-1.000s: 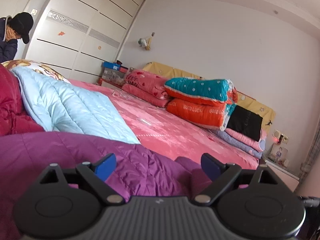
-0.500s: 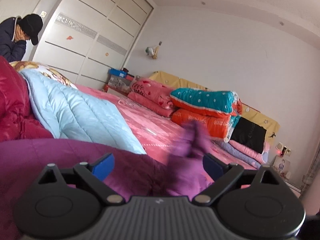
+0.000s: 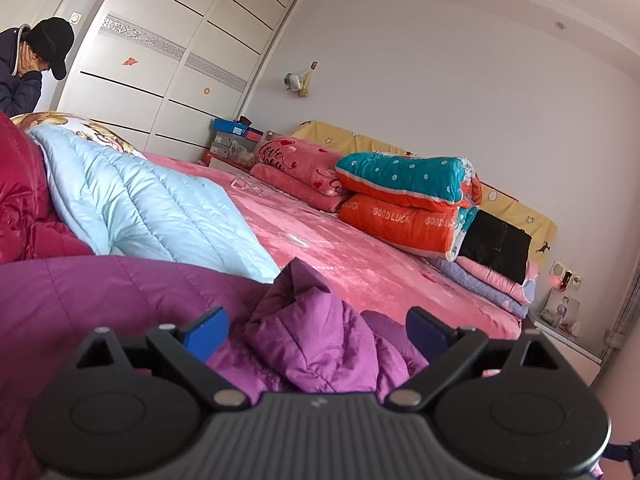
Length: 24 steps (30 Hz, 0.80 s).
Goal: Fold large clothes
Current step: 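Open the right gripper and press the folded sleeve flat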
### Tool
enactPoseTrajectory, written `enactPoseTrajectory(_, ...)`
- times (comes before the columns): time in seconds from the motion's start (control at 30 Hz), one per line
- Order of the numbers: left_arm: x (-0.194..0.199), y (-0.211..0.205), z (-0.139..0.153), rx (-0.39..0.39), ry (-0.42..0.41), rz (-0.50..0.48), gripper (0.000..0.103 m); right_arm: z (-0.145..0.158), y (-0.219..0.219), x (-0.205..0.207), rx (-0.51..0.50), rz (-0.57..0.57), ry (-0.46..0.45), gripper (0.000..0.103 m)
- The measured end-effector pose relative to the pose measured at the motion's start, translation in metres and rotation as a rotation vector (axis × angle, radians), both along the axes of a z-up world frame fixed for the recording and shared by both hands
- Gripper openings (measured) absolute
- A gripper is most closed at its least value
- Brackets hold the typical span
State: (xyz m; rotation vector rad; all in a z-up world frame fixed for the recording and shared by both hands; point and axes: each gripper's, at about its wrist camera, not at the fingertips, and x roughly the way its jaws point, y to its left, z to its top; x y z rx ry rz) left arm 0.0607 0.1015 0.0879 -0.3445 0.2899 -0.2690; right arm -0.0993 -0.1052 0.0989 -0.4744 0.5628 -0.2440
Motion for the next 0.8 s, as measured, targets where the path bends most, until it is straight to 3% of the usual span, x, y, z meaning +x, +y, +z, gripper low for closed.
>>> enactPoseTrajectory(0.27,0.0,-0.008,-0.001,0.035,-0.005,-0.025,0.095,0.002,-0.066,-0.007,0.058,-0.238,-0.022,0.103)
enactPoseTrajectory(0.37,0.001,-0.009,-0.002,0.04,-0.007,-0.025,0.095,-0.012,-0.076,-0.001,0.029,-0.293,-0.007,0.103)
enactPoseTrajectory(0.53,0.0,-0.011,-0.002,0.046,-0.018,-0.025,0.096,-0.018,-0.08,-0.009,0.083,-0.32,0.022,0.103)
enactPoseTrajectory(0.8,-0.004,-0.021,-0.002,0.094,-0.05,-0.051,0.096,0.019,-0.083,-0.024,0.267,-0.307,-0.131,0.103)
